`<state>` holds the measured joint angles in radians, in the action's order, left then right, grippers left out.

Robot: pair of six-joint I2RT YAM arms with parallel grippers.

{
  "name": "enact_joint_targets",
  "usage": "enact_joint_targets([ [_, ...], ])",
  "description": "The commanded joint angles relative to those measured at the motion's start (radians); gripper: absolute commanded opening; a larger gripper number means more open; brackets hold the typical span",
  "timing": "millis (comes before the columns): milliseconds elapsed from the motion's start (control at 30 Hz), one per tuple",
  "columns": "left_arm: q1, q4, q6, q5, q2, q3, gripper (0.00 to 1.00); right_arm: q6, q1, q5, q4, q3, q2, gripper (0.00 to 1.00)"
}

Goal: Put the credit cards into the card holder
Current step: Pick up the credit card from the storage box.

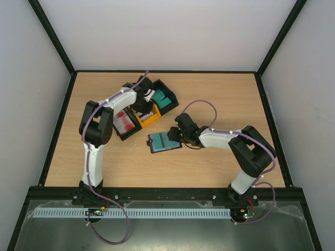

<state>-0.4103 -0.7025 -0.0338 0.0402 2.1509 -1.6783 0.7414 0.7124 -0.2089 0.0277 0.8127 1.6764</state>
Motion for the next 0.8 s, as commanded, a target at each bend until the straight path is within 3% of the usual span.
enact_joint_targets([
  [0, -0.021, -0.047, -0.001, 0.017, 0.0, 0.008, 0.2, 0.004, -0.005, -0.002, 0.005, 0.031, 0.015, 0.57],
  [767, -0.056, -0.075, -0.011, 0.025, -0.106, 0.077, 0.2, 0.012, -0.007, -0.021, 0.014, 0.019, 0.019, 0.57],
])
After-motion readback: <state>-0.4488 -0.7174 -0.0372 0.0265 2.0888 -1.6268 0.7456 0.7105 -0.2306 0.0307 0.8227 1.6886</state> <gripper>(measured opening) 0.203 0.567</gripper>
